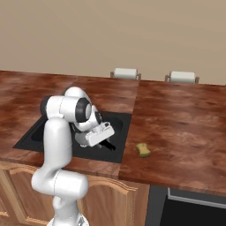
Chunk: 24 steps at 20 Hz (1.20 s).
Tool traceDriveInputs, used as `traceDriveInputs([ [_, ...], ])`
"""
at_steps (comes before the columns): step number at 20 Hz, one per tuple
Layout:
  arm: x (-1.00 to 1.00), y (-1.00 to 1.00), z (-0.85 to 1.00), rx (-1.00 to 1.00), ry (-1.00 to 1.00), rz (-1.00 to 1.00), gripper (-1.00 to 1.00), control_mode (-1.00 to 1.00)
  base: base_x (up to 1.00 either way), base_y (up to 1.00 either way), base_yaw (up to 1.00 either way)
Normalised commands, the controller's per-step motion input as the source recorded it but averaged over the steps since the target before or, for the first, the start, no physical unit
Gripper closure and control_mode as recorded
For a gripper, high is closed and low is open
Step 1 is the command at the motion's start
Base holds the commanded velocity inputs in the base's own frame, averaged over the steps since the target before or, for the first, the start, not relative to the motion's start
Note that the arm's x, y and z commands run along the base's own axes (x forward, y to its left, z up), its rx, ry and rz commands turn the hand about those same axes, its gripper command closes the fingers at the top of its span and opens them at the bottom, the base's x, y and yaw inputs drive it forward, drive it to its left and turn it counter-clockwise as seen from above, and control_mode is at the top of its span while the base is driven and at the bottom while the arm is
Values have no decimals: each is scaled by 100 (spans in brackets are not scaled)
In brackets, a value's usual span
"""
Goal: Pick the pan and sponge and place them into the sink. Then turn on the water.
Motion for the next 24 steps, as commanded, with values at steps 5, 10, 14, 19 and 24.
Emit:
traceDriveInputs([
  [5,0,1,-1,-1,0,0,-100,-100,0,0,0],
  [10,-1,-2,25,0,-2,0,-100,-100,0,0,0],
  [14,-3,-4,40,0,-2,0,-100,-100,0,0,0],
  [19,-13,-11,46,0,-1,1,-100,-100,0,0,0],
  [24,-15,-28,43,1,0,1,-100,-100,0,0,0],
])
